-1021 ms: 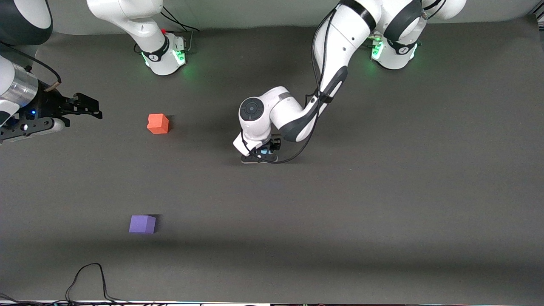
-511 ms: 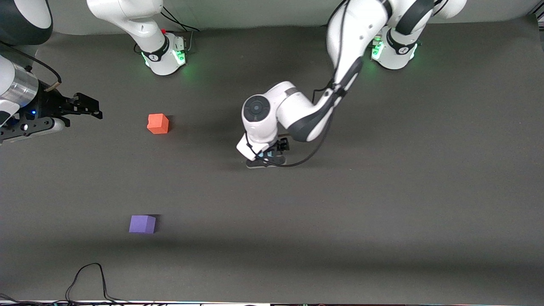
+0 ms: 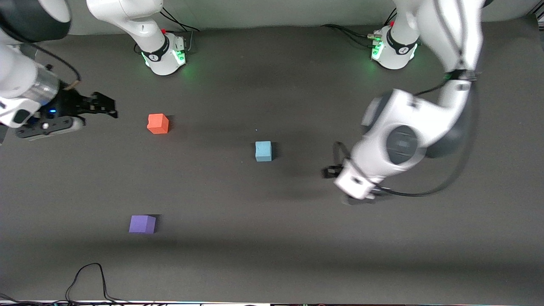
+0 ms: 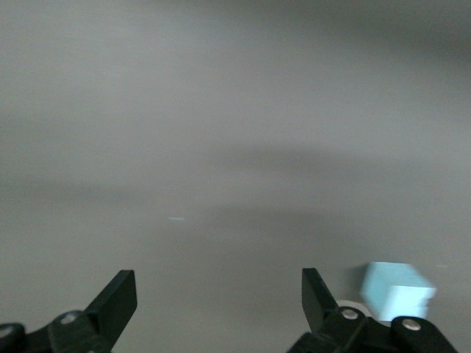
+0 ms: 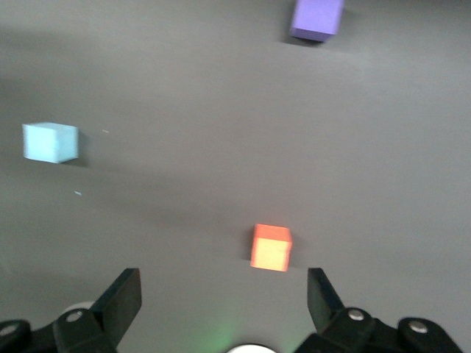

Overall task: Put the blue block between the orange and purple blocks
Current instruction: 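Retract the left gripper while the right gripper reaches over the blue cube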

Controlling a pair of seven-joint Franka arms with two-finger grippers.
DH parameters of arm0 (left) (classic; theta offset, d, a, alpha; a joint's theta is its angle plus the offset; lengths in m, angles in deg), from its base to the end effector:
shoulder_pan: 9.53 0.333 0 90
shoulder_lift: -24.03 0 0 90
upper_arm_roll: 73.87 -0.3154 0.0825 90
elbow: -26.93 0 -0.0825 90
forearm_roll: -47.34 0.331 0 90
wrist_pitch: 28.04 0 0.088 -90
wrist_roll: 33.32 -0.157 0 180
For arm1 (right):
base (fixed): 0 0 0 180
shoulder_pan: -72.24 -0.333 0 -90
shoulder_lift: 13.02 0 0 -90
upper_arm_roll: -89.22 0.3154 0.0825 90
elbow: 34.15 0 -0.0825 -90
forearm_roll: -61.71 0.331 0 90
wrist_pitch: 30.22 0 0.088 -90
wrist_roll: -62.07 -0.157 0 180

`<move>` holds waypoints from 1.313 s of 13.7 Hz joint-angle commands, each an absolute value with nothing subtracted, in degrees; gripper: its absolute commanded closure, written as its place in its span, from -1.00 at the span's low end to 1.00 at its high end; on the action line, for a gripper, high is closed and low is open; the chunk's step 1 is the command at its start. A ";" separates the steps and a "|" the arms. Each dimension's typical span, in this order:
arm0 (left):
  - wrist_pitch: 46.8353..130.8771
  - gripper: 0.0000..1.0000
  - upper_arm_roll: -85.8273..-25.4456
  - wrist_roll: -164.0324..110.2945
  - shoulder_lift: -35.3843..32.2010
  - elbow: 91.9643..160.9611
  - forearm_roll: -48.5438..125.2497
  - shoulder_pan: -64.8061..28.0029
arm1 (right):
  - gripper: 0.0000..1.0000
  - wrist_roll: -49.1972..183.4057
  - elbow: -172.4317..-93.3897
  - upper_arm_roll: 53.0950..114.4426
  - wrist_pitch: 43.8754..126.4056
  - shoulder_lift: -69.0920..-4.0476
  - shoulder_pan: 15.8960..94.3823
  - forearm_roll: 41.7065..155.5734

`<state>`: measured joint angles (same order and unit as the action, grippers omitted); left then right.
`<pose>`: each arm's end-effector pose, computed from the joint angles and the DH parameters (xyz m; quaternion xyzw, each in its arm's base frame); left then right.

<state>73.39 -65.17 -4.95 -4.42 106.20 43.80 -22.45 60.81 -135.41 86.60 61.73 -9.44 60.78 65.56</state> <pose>0.5913 -0.2269 0.3869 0.9937 0.0735 -0.0752 0.0381 0.4665 0.0825 0.5258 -0.9961 -0.0633 0.0529 0.0304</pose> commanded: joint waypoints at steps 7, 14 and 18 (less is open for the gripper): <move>66.80 -1.00 -64.65 -34.27 17.60 122.11 45.94 -2.15 | -1.00 15.88 -112.78 86.23 65.15 -30.64 30.33 66.63; 62.84 -1.00 -64.82 -38.68 23.50 122.02 47.61 -0.21 | -1.00 19.25 -112.10 86.14 65.84 -36.22 27.50 66.54; 62.84 -1.00 -72.34 -38.59 23.94 121.41 47.52 -8.33 | -1.00 21.64 -119.91 86.14 74.52 -36.31 27.50 66.71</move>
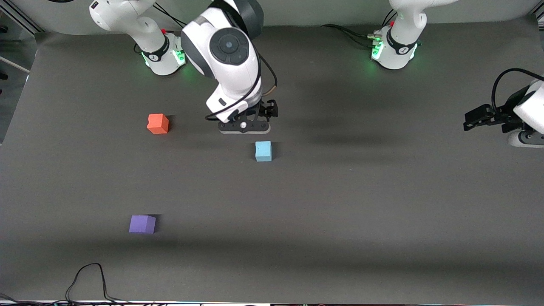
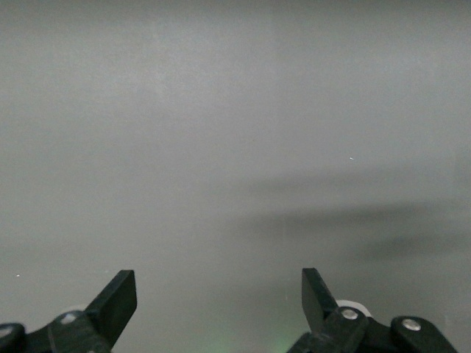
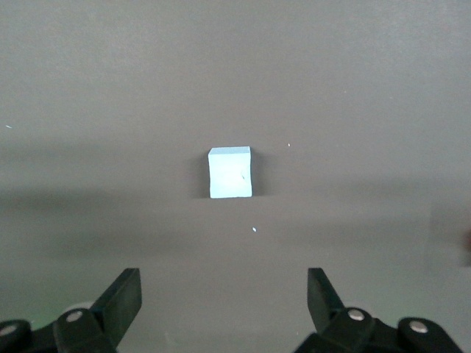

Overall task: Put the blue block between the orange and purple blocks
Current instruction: 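Retract the left gripper while the right gripper reaches over the blue cube, then lower the right gripper onto the blue cube and close it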

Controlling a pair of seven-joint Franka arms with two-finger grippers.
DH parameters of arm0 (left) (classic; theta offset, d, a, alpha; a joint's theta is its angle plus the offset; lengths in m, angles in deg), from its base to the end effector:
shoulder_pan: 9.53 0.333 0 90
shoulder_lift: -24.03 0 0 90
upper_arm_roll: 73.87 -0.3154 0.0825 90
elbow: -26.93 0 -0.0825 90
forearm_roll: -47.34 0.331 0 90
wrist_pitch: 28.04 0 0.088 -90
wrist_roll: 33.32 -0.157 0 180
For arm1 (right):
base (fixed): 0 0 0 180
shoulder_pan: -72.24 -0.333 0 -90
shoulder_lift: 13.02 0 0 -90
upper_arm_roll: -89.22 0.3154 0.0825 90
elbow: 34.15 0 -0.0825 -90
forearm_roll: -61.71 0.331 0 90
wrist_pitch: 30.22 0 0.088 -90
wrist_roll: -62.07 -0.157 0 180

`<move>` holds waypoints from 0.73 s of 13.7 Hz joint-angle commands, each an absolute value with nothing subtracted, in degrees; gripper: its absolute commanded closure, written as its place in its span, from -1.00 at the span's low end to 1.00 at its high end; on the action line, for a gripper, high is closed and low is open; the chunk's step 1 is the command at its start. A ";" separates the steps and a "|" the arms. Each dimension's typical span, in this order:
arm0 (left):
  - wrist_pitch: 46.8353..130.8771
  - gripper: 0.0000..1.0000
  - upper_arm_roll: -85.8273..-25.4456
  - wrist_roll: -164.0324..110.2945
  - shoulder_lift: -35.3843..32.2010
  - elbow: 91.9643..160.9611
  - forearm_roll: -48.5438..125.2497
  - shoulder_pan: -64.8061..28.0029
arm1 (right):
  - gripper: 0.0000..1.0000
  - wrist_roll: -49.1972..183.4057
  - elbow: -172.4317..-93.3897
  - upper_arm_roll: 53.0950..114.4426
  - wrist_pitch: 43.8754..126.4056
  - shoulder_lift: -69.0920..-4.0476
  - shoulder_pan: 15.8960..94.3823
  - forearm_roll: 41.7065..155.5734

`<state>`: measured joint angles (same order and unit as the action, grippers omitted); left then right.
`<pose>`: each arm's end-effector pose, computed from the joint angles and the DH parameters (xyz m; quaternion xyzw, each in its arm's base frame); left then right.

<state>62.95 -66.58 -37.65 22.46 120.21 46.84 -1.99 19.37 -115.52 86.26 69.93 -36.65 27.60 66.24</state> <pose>0.5051 0.0016 0.5378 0.9988 -0.0354 -0.0333 0.0074 0.4509 0.4222 0.4195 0.9986 -0.0158 -0.0500 0.0074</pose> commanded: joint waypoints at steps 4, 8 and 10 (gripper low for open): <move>61.69 -1.00 -75.90 -38.25 23.94 120.44 47.52 -12.25 | -1.00 21.47 -129.32 86.14 88.14 -37.97 27.06 66.72; 61.61 -1.00 -74.76 -38.41 23.15 119.39 46.91 -11.73 | -1.00 20.76 -130.48 86.05 95.45 -43.50 26.53 66.72; 61.78 -1.00 -74.14 -38.59 22.98 119.30 46.99 -11.11 | -1.00 20.76 -130.57 85.97 98.09 -46.40 26.53 66.72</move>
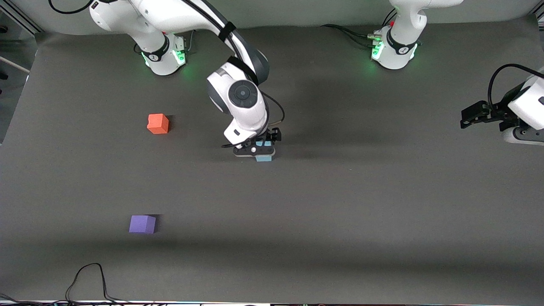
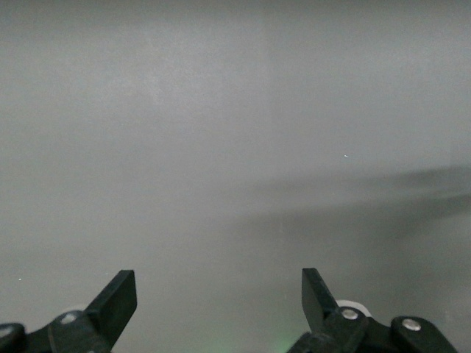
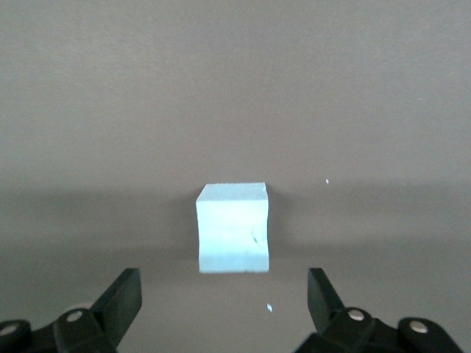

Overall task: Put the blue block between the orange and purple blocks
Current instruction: 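Lower the right gripper onto the blue cube and close it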

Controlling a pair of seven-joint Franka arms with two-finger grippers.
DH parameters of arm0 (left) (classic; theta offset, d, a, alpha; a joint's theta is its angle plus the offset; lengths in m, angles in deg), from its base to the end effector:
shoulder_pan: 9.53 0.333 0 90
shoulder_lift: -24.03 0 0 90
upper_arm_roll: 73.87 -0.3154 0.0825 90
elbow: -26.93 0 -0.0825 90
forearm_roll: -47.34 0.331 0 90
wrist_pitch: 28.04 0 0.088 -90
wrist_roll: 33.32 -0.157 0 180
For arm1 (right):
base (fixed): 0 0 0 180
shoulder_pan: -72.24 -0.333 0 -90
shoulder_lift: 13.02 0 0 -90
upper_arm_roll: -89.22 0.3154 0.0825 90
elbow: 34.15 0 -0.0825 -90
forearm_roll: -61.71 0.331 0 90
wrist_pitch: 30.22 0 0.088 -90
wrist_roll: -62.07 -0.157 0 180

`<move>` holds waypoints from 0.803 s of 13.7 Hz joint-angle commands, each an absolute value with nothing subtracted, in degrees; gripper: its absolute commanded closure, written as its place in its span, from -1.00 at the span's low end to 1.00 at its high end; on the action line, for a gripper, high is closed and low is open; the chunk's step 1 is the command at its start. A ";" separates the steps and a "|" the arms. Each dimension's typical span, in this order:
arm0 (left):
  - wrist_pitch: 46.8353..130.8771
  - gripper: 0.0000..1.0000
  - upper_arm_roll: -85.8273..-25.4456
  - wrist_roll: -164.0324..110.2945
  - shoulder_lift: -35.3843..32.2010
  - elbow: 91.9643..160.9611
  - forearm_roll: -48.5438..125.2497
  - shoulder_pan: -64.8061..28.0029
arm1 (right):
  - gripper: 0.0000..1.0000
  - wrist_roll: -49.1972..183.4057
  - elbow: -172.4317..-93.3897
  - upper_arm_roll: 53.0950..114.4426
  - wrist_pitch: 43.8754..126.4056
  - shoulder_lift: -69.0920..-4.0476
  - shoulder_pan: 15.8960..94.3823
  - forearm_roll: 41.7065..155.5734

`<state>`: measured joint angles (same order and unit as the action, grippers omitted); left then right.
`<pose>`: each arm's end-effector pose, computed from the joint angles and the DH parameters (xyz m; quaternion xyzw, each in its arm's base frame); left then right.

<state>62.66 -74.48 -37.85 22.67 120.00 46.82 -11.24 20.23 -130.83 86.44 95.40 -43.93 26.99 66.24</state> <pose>0.5038 -0.0111 0.5407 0.9983 -0.0489 -0.0324 0.0054 0.4575 0.4305 0.2651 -0.9996 0.0148 0.0253 0.0031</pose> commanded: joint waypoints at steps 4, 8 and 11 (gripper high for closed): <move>62.22 -1.00 -73.26 -38.68 23.06 119.30 47.61 -10.93 | -1.00 19.62 -131.53 85.97 104.59 -50.71 26.62 66.80; 62.84 -1.00 -73.26 -38.68 23.06 119.30 47.61 -10.93 | -1.00 17.51 -132.68 86.05 108.56 -52.83 26.53 67.15; 62.84 -1.00 -73.61 -38.68 22.98 119.30 47.70 -11.63 | -1.00 14.36 -132.76 86.14 108.21 -52.83 25.84 67.77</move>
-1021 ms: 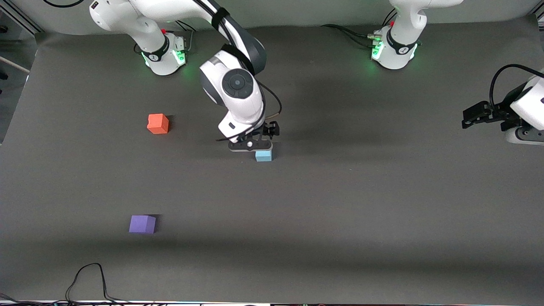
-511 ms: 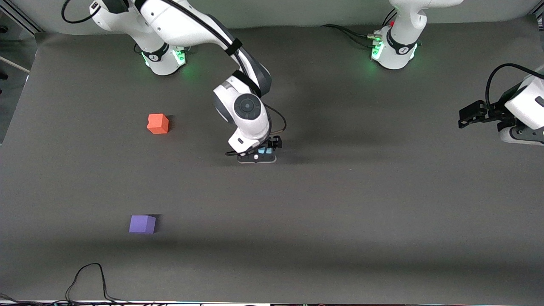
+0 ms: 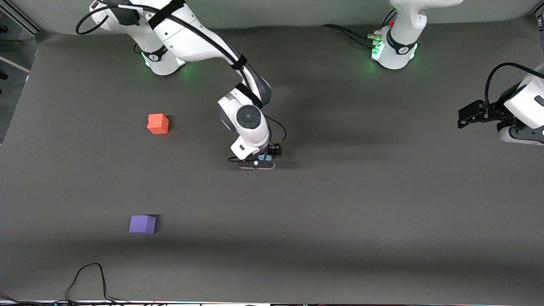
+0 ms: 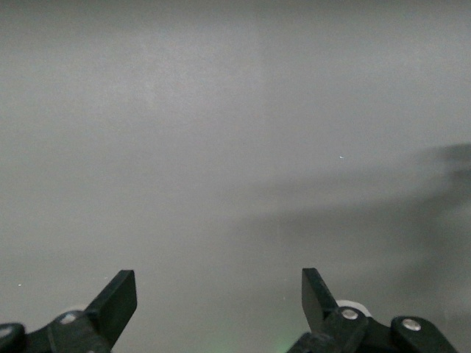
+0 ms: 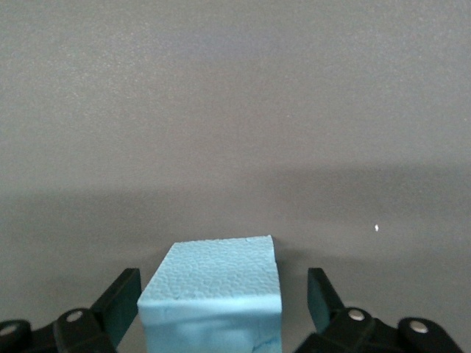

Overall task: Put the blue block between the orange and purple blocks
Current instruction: 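Lower the right gripper onto the blue cube and close it, then carry the blue cube with the right gripper toward the orange cube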

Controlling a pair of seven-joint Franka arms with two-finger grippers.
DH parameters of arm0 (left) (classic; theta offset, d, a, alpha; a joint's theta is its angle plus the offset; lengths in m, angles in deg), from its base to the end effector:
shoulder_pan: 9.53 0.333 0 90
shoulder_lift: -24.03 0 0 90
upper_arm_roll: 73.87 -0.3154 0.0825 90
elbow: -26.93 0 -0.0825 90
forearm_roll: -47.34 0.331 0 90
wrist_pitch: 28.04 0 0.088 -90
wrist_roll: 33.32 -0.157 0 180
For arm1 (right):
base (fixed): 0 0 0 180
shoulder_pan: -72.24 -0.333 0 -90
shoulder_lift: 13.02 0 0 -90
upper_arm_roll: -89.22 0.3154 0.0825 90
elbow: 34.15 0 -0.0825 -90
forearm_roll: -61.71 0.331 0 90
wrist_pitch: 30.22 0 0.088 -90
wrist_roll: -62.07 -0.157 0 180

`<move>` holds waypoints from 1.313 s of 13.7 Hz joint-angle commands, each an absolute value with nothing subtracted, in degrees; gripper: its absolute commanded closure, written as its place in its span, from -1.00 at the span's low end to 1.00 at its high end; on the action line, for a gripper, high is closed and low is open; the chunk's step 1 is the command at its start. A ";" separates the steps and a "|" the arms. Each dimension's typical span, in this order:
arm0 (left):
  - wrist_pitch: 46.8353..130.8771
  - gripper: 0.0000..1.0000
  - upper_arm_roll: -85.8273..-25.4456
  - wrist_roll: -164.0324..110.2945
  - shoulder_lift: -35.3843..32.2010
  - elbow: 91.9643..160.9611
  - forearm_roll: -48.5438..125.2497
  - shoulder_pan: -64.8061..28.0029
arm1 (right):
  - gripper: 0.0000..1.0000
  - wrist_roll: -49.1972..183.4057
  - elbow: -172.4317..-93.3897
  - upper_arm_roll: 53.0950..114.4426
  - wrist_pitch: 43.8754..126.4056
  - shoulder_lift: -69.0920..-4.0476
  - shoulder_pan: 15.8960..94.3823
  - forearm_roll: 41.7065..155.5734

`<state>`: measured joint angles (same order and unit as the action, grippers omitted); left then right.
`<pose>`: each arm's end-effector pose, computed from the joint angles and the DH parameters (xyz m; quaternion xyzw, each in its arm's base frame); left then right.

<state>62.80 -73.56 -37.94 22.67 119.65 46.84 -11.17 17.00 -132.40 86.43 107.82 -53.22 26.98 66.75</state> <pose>0.5046 -0.0185 0.5434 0.9980 -0.0571 -0.0282 0.0051 0.4645 0.4329 0.1705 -0.9987 0.0498 0.0114 0.0078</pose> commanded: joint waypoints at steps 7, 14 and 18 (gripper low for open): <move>62.83 -1.00 -73.70 -38.68 22.98 119.30 47.70 -11.81 | -0.11 13.56 -135.05 86.14 108.04 -51.78 24.78 67.77; 62.49 -1.00 -74.05 -38.68 22.98 119.30 47.70 -11.81 | 0.32 18.74 -134.18 85.35 99.53 -45.91 25.92 67.77; 62.48 -1.00 -74.05 -38.68 22.98 119.39 47.70 -11.81 | 0.31 23.30 -125.42 85.44 83.30 -38.43 30.83 70.83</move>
